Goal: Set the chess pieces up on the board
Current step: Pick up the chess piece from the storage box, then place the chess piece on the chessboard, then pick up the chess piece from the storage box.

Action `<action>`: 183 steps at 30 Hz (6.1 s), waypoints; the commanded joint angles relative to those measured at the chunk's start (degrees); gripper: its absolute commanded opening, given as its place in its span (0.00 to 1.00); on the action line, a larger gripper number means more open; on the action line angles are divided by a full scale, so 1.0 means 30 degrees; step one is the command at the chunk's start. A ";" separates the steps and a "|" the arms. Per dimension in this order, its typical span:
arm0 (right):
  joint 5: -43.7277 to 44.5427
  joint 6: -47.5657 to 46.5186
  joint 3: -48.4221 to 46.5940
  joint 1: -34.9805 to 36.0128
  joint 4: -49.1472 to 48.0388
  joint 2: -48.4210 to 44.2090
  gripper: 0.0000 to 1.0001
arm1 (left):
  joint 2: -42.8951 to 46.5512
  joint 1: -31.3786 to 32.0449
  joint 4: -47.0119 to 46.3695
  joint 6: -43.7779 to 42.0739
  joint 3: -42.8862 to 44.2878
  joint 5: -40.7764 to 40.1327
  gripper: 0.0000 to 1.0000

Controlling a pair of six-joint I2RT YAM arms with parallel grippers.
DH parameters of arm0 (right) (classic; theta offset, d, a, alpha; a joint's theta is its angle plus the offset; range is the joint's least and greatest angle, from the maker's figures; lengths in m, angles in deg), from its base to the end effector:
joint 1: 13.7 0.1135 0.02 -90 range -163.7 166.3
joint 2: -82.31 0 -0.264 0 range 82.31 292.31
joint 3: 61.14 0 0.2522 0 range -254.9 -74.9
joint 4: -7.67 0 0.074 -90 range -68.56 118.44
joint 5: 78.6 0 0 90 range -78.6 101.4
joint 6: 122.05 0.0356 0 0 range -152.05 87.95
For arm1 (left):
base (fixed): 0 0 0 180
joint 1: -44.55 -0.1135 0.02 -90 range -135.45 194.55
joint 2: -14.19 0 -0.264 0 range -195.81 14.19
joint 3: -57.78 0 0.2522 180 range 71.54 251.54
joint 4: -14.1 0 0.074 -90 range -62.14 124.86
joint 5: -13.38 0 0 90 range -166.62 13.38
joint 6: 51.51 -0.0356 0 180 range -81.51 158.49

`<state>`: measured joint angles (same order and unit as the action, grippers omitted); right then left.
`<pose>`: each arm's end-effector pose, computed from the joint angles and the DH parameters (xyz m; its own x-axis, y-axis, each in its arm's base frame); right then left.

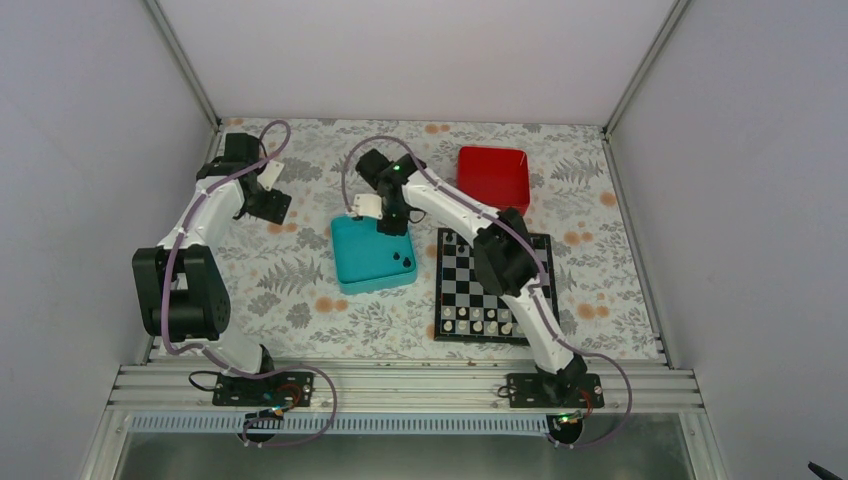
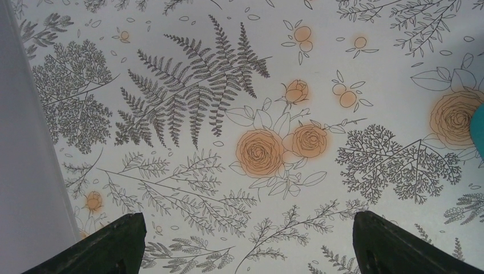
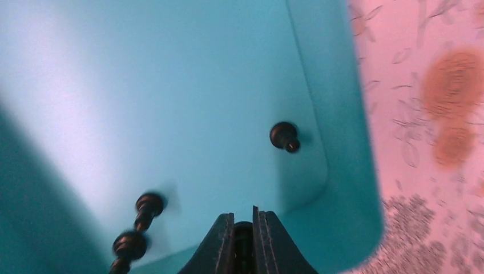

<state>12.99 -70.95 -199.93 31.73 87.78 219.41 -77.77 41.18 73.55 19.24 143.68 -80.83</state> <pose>0.3428 0.3466 0.1933 -0.0903 -0.9861 -0.1392 -0.9829 0.1108 -0.1472 0.3245 0.0217 0.2511 -0.8870 0.2771 -0.3693 0.2155 0.9559 0.1997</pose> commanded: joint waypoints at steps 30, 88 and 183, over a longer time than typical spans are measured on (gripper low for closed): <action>-0.3901 -0.1333 1.9128 -1.0151 -0.3289 -1.6747 0.09 | -0.1034 0.0305 0.1031 0.0363 0.2650 0.1838 0.90; -0.4096 -0.2680 1.8269 -1.3528 -0.4884 -1.1535 0.14 | -0.0386 0.0305 0.0564 0.0175 0.1192 0.1395 0.90; -0.0190 0.1243 0.1553 -0.0495 -0.3975 -0.0063 0.41 | -0.0166 0.0232 -0.2318 -0.1869 -0.1294 0.3563 0.90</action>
<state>12.18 -66.93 -194.03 30.79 76.61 217.07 -80.03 42.07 67.11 13.67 140.58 -70.09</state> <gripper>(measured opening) 0.406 0.903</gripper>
